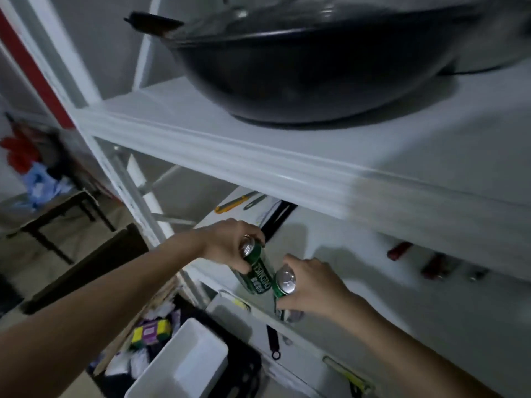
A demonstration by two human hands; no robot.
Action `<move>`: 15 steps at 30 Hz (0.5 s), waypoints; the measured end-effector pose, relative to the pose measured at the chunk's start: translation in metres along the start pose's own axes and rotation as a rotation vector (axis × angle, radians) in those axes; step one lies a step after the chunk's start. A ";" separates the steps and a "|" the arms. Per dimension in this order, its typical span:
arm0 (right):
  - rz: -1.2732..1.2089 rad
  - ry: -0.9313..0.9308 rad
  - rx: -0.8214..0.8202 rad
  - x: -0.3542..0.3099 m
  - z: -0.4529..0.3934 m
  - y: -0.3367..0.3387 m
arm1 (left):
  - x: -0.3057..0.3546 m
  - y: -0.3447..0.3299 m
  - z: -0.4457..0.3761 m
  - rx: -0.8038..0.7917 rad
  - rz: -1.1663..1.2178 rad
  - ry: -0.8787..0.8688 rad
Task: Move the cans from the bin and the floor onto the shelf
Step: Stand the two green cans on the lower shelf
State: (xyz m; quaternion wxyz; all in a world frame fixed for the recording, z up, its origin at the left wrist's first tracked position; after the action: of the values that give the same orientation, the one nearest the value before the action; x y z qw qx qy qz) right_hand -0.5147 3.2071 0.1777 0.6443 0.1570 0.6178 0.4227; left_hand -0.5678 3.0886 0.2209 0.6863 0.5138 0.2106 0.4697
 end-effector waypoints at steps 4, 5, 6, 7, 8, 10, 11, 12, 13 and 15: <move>-0.029 -0.149 0.043 0.063 -0.003 0.007 | 0.025 -0.028 -0.065 -0.089 -0.082 -0.043; -0.038 -0.179 0.060 0.076 -0.003 0.009 | 0.027 -0.034 -0.077 -0.102 -0.107 -0.048; -0.045 -0.208 0.071 0.088 -0.002 0.011 | 0.029 -0.040 -0.087 -0.115 -0.124 -0.052; -0.050 -0.234 0.079 0.098 -0.001 0.012 | 0.031 -0.045 -0.095 -0.125 -0.132 -0.056; -0.054 -0.260 0.084 0.108 0.001 0.013 | 0.032 -0.050 -0.102 -0.130 -0.136 -0.061; -0.048 -0.308 0.086 0.123 0.004 0.015 | 0.035 -0.057 -0.113 -0.130 -0.145 -0.074; -0.043 -0.326 0.087 0.128 0.005 0.016 | 0.036 -0.060 -0.117 -0.127 -0.149 -0.079; -0.046 -0.341 0.093 0.132 0.005 0.018 | 0.037 -0.061 -0.119 -0.124 -0.152 -0.085; -0.050 -0.348 0.103 0.135 0.005 0.021 | 0.038 -0.063 -0.122 -0.123 -0.153 -0.090; -0.044 -0.350 0.127 0.138 0.004 0.028 | 0.040 -0.066 -0.125 -0.135 -0.157 -0.102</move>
State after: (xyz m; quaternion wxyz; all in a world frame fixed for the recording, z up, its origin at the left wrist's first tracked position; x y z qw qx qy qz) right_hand -0.5373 3.3263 0.1072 0.7397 0.2549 0.5249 0.3351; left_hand -0.6174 3.1842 0.1205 0.7638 0.4715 0.1832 0.4009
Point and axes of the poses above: each hand's wrist, its own z-axis away from the middle knuckle, its own y-axis out of the back of the hand, x = y × z, the point moved 8 cm from there along -z, towards the middle knuckle, and after that the axes turned 10 degrees about -z, right-handed, at the moved point
